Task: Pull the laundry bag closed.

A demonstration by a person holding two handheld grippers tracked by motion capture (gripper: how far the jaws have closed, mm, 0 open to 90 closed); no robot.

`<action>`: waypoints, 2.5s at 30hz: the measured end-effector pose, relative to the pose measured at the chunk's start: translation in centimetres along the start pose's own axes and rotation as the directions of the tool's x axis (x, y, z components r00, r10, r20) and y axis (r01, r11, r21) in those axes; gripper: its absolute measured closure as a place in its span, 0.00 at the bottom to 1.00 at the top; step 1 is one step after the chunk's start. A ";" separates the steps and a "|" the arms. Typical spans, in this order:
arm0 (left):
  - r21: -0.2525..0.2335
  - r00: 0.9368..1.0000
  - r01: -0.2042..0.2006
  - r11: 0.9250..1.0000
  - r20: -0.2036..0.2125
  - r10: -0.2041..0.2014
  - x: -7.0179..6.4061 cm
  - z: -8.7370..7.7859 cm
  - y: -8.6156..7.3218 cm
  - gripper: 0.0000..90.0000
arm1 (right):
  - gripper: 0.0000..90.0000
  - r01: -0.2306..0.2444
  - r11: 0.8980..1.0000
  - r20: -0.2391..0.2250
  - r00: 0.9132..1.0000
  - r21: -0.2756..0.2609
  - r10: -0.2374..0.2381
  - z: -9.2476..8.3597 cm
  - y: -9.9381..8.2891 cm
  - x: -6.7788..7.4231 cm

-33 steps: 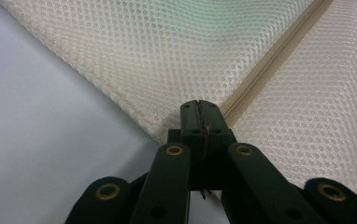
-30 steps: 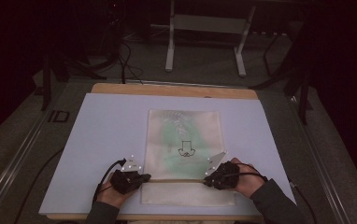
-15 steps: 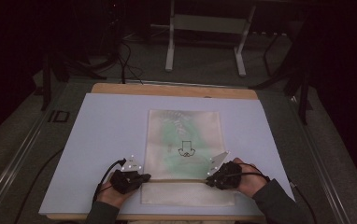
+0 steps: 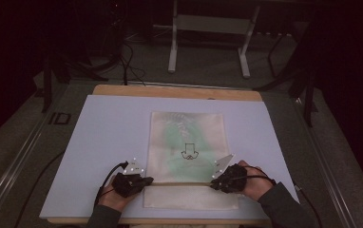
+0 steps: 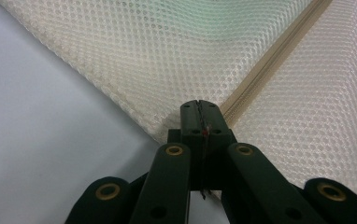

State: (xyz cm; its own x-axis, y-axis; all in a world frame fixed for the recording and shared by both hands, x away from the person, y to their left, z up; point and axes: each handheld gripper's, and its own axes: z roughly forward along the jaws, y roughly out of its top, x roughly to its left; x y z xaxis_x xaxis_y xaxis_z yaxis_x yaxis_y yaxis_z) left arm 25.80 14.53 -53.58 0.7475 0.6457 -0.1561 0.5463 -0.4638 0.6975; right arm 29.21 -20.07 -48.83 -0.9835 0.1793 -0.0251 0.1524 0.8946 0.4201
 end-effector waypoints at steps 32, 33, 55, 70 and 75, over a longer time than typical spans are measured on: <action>0.001 1.000 0.002 1.000 0.003 -0.002 0.1 0.0 0.0 0.99 | 0.91 -0.089 0.996 0.039 0.995 0.008 0.089 -2.2 -4.5 -0.8; 0.001 1.000 0.001 1.000 0.003 -0.001 0.1 0.0 0.0 0.99 | 0.91 -0.094 0.996 0.041 0.995 0.009 0.093 -2.3 -4.7 -0.8; 0.001 1.000 0.003 1.000 0.001 -0.003 0.0 0.0 0.0 0.99 | 0.89 -0.152 0.988 0.027 0.988 -0.038 0.153 -2.5 -6.3 -1.0; 0.005 1.000 -0.011 1.000 -0.014 0.011 -0.2 0.0 0.1 0.99 | 0.83 -0.221 0.966 0.039 0.973 -0.138 0.228 -3.1 -7.2 -1.0; 0.001 1.000 -0.018 1.000 -0.013 0.018 -0.2 0.0 0.0 0.99 | 0.83 -0.233 0.957 0.050 0.968 -0.170 0.245 -3.2 -7.3 -1.2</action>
State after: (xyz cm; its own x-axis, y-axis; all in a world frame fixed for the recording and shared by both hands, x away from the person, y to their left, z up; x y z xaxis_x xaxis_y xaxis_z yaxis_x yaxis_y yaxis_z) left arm 25.68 14.40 -53.53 0.7523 0.6450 -0.1341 0.5328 -0.4760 0.6997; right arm 28.93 -28.08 -48.97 -0.9101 0.4131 0.0329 0.3585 0.7451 0.5625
